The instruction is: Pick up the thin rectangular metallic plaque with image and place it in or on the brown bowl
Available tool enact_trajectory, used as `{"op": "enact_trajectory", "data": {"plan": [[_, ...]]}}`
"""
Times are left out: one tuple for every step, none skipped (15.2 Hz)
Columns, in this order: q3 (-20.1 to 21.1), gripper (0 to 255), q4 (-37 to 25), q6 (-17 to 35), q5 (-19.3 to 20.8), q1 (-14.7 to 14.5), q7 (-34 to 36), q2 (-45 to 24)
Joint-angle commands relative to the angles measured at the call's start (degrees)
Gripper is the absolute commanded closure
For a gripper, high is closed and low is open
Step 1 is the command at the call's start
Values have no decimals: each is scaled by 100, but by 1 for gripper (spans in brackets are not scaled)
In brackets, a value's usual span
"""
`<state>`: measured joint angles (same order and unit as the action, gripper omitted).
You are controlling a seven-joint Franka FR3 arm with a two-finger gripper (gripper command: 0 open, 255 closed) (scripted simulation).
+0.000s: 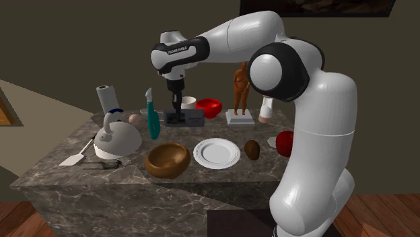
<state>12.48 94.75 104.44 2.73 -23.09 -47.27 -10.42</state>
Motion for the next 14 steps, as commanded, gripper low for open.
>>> {"op": "enact_trajectory", "data": {"plan": [[0, 255, -121, -136, -4, 2, -9, 13], [1, 255, -196, -212, -5, 0, -11, 15], [2, 255, -272, -289, -6, -1, -12, 15], [3, 255, -350, -366, -6, -3, -13, 14], [4, 255, -430, -444, -6, -5, -14, 12], [5, 255, -512, -522, -6, -7, -15, 9], [6, 255, -596, -601, -5, -9, -15, 4], [7, 255, -682, -681, -4, -11, -15, -3], [8, 255, -770, -761, -3, -14, -15, -11], [9, 255, -860, -842, -1, -17, -15, -21], [10, 255, -953, -923, 1, -20, -15, -33], [12, 255, -1048, -1005, 4, -24, -14, -46], [13, 255, -1146, -1088, 7, -27, -14, -61], [14, 255, -1246, -1172, 11, -32, -13, -77]]}}
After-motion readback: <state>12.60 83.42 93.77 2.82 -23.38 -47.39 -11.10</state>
